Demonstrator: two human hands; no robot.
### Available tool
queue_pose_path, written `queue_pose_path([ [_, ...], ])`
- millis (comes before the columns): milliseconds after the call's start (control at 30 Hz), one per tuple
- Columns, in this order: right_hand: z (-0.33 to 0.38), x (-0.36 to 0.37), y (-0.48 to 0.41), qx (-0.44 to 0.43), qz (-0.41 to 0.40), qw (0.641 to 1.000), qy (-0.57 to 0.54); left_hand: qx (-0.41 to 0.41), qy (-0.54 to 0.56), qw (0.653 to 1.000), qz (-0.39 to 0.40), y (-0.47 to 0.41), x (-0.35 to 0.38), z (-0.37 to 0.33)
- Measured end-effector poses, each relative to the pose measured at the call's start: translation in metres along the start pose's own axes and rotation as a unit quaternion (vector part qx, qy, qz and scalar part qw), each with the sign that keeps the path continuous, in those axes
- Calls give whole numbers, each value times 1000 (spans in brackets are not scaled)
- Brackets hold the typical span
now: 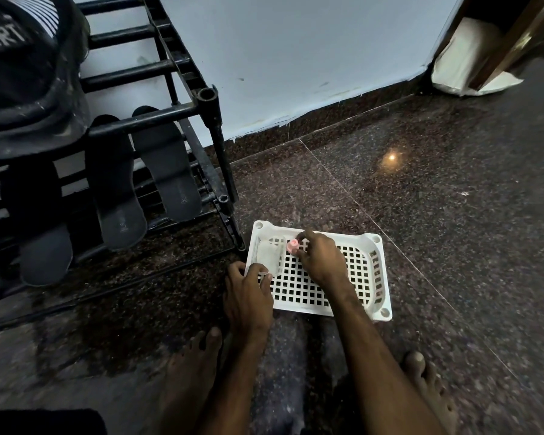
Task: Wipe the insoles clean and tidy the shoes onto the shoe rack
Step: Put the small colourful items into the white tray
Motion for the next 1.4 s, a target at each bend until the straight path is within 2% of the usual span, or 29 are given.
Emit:
queue_pose_path([
  [167,-12,-4,15,0,35,998,-54,1,-1,1000,3,-1,0,-2],
  [333,-8,-24,8,19,-43,985,-168,2,7,1000,-3,-1,0,-3],
  [433,-4,-24,3,-29,-80,974,-209,2,6,1000,2,0,1,-1],
  [700,-13,2,-3,-86,-90,989,-83,5,-3,1000,1,-1,1,-1],
  [833,-13,2,-7,-98,-84,989,-74,6,-1,1000,-6,-1,3,0],
  [1067,-15,9,-9,-69,-83,994,-29,12,-10,1000,-9,-1,3,-1],
  [1233,-16,0,25,-43,-193,980,-25,15,-20,1000,-8,-1,3,1],
  [1400,-12,14,39,-59,-111,992,6,11,-22,1000,-3,0,5,-2],
])
Point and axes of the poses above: each hand's wrist, its own y-axis away from the middle knuckle, its own x-axis out of the palm, z = x × y, the point moved 1 cm from there along -y, towards the middle knuckle, and after that the axes turned 12 degrees about -y, right-handed, at the moved point
